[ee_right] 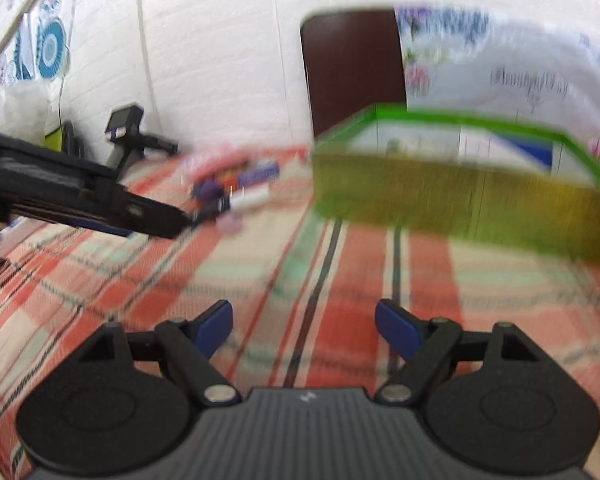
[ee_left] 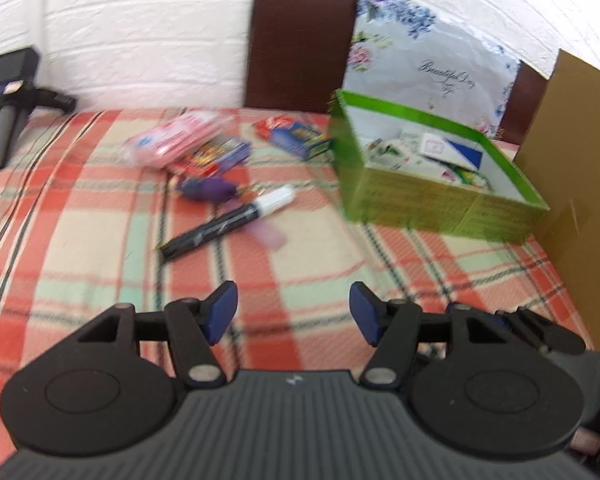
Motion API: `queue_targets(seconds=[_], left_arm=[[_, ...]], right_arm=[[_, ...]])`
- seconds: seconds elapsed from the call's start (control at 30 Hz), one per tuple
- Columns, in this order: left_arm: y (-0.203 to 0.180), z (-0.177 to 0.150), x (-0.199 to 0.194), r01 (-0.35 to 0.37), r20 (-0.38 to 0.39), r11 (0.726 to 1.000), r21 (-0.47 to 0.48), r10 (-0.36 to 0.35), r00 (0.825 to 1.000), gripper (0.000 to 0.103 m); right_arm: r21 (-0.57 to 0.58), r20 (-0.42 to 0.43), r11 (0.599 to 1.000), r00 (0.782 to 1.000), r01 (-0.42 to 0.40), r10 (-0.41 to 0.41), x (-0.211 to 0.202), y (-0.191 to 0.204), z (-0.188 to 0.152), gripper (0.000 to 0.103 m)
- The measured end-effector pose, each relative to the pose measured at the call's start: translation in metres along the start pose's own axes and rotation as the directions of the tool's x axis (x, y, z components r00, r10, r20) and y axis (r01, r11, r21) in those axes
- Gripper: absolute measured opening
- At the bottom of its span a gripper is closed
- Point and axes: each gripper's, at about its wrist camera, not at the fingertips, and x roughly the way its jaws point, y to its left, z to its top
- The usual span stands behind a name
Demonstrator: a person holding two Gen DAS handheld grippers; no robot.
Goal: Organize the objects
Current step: 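Grasp the pink plastic bag with the left gripper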
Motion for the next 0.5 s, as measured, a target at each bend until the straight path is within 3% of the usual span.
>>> queue_targets(seconds=[0.5], left_arm=[[0.009,-0.012,-0.027,-0.047,0.052,0.999,-0.017,0.048,0.997,0.064]], right_arm=[[0.003,0.016,0.999,0.999,0.037,-0.037,-0.008,0.001,-0.003,0.082]])
